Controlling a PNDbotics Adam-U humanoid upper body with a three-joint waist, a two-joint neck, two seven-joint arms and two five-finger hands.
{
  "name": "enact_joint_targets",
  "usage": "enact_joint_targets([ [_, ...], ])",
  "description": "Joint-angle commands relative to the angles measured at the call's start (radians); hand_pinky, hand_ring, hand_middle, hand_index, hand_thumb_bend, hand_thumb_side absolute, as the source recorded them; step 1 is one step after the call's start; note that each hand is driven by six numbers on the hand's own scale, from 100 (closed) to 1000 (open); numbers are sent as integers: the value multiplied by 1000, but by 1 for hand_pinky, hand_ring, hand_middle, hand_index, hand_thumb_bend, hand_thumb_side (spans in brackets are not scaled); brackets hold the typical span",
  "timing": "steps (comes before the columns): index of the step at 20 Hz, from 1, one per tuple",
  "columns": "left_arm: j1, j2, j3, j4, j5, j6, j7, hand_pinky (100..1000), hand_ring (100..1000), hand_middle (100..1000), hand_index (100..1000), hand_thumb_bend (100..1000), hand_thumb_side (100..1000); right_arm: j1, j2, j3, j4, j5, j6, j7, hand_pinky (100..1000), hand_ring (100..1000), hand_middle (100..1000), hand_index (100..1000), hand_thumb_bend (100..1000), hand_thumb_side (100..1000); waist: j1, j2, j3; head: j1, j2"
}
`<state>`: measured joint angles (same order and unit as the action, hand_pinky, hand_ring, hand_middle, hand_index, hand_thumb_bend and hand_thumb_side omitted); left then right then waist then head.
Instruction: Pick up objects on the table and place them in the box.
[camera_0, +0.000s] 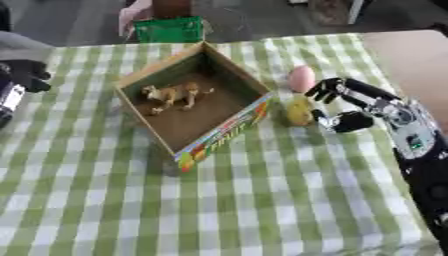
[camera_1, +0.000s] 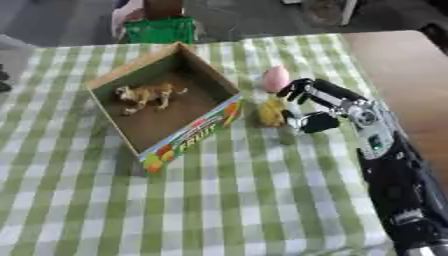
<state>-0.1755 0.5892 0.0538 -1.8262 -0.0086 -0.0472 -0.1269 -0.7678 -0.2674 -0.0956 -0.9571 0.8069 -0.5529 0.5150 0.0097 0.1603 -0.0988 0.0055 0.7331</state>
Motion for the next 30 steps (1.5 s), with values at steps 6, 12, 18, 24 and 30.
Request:
enact_joint_targets([
  [6, -4, 8, 19, -8, 5, 7, 4, 763, 665, 653, 788, 100, 807, -25, 29, 8, -35, 131, -7, -132, 691, 716, 622, 722, 100, 266, -1, -17, 9, -6, -11],
  [12, 3, 0, 27, -15, 8, 10, 12, 763, 662, 651, 786, 100, 808, -27, 31, 17, -19, 200, -20, -136, 703, 729, 636, 762, 100, 309, -3, -16, 17, -6, -9],
  [18, 8, -5, 30, -18, 10, 13, 15, 762, 661, 651, 786, 100, 809, -26, 33, 15, -14, 247, -29, -140, 674, 660, 530, 660, 100, 280, -3, -16, 20, -8, -8],
  [24, 10, -8, 32, -19, 12, 15, 19, 761, 660, 650, 785, 100, 812, -26, 43, 4, -31, 243, -21, -205, 569, 563, 332, 437, 100, 225, -3, -19, 23, -7, -7],
  [30, 12, -10, 39, -28, 21, 14, 29, 766, 657, 648, 784, 100, 803, -46, 69, -2, -90, 178, -20, -264, 541, 542, 283, 383, 100, 204, -2, -26, 32, -11, -4],
])
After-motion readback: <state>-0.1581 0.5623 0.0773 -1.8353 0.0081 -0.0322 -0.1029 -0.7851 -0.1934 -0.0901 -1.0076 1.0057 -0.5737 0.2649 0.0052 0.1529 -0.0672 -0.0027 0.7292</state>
